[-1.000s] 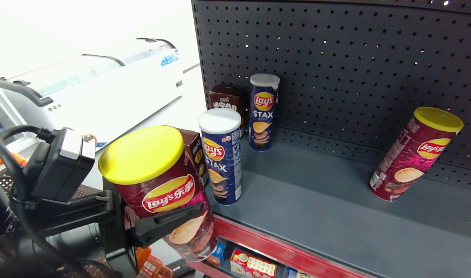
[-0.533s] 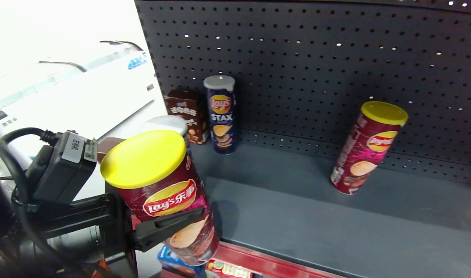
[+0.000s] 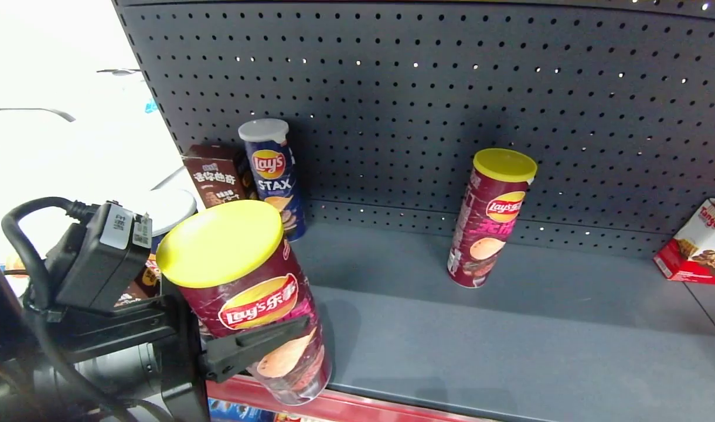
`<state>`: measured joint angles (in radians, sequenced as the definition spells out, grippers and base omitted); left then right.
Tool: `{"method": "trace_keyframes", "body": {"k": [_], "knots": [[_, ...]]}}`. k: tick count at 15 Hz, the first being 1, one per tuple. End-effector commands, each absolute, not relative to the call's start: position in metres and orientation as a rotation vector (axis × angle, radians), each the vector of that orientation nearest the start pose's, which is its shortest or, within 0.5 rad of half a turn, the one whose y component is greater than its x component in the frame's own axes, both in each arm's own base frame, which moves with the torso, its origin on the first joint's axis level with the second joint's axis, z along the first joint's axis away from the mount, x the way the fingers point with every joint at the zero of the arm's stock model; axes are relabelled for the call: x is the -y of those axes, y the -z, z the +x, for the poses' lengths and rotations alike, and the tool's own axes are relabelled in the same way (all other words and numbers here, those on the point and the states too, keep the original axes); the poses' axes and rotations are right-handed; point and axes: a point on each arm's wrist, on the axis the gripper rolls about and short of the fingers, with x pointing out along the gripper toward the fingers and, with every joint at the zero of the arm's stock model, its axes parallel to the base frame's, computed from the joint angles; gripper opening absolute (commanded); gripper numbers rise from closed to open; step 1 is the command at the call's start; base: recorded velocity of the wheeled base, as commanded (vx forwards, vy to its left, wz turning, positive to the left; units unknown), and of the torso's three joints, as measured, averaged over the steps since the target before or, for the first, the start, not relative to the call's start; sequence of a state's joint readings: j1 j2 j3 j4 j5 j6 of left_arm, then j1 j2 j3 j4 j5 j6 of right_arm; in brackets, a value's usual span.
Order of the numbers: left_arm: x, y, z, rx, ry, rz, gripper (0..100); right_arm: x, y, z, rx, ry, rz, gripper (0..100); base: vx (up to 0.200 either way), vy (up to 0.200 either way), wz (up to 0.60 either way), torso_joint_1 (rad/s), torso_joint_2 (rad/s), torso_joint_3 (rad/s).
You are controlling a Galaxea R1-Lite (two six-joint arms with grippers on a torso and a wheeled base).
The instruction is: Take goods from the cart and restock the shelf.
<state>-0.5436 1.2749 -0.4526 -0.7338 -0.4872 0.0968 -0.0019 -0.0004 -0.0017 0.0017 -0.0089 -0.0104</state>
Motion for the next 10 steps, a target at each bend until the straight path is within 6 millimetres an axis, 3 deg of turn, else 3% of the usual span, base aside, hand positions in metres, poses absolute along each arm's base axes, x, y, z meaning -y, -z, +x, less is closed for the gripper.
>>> {"method": "trace_keyframes", "body": {"k": [1,10], "knots": [[0.1047,-0.2022,0.1536,-0.038,1.032,0.090,0,0.0001,-0.0757,-0.0229,0.000,0.009,-0.011,100,0.000,0.000,0.00,0.000,0.00,0.000],[0.1042,-0.2016,0.1527,-0.038,1.032,0.090,0,0.0001,-0.0757,-0.0229,0.000,0.009,-0.011,100,0.000,0.000,0.00,0.000,0.00,0.000]]}}
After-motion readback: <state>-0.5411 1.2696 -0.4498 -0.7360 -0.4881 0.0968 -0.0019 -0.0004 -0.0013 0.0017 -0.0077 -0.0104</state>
